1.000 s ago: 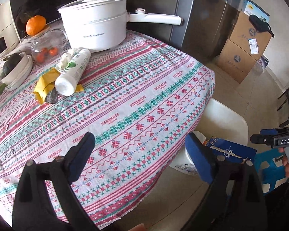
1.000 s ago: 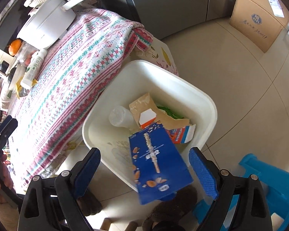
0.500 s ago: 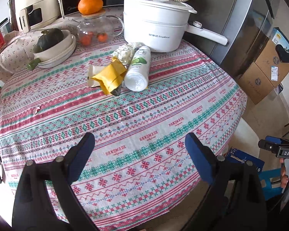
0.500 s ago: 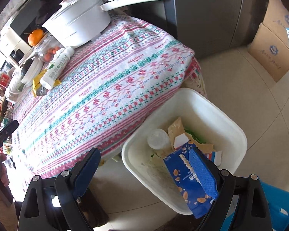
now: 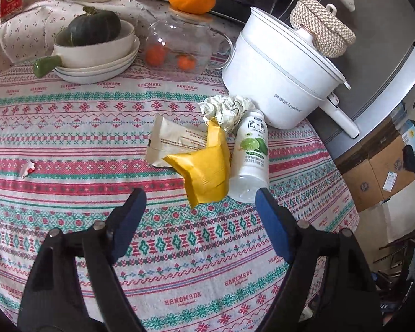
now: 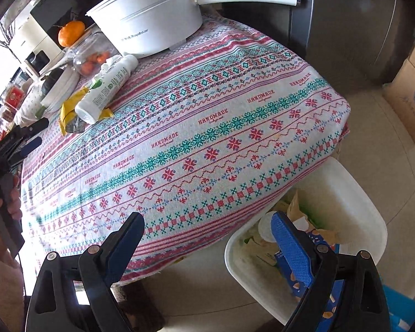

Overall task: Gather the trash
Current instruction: 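Move both tools back over the table, then grasp the yellow wrapper with the left tool while the right tool grasps the lime drink bottle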

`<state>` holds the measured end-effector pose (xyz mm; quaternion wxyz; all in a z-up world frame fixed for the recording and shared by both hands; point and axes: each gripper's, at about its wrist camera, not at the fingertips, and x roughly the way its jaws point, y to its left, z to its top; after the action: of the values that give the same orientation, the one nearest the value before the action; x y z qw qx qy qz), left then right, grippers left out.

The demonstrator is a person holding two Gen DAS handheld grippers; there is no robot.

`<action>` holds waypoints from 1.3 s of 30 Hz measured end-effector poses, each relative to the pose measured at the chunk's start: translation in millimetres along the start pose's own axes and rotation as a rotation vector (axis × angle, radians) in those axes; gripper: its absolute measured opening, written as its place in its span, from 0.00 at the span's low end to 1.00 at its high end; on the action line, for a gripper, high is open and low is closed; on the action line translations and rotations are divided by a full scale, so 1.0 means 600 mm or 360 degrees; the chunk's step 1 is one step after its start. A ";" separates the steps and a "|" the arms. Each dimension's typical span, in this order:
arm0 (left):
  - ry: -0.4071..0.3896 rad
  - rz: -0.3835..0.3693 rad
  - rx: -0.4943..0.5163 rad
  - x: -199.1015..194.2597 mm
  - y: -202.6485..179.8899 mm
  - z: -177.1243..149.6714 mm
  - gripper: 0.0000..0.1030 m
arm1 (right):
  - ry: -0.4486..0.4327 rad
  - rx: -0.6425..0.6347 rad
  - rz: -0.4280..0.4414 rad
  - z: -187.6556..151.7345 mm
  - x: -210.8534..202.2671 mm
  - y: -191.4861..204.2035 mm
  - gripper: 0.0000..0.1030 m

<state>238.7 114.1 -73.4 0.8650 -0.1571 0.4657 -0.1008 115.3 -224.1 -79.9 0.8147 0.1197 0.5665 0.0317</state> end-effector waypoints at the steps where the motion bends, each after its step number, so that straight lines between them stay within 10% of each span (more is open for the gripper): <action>1: -0.0004 -0.0019 -0.0036 0.007 0.000 0.005 0.77 | 0.0007 0.0002 -0.0010 0.002 0.005 0.000 0.91; 5: -0.0047 -0.0090 -0.0145 0.032 -0.007 0.015 0.74 | 0.0034 0.0023 -0.0025 0.009 0.022 0.000 0.91; 9: -0.0013 -0.0080 -0.0256 0.055 -0.010 0.018 0.35 | 0.0039 0.0049 -0.0034 0.015 0.033 0.004 0.91; 15: 0.0014 -0.0131 -0.0233 0.030 -0.018 0.009 0.11 | 0.0008 0.0033 -0.0047 0.022 0.034 0.024 0.91; 27: 0.0076 -0.0038 0.0241 -0.083 -0.024 -0.042 0.07 | -0.0231 0.0015 0.0093 0.131 0.022 0.098 0.91; 34: -0.0025 0.0059 0.0276 -0.128 0.006 -0.036 0.07 | -0.0195 -0.0016 0.0242 0.181 0.104 0.187 0.90; 39: -0.0008 0.0088 0.0228 -0.119 0.024 -0.031 0.07 | -0.0109 -0.0100 0.0184 0.198 0.179 0.242 0.71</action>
<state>184.6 147.1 -32.9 0.8776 -0.0820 0.4594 -0.1096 276.4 -82.0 -105.7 0.8337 0.1277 0.5293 0.0923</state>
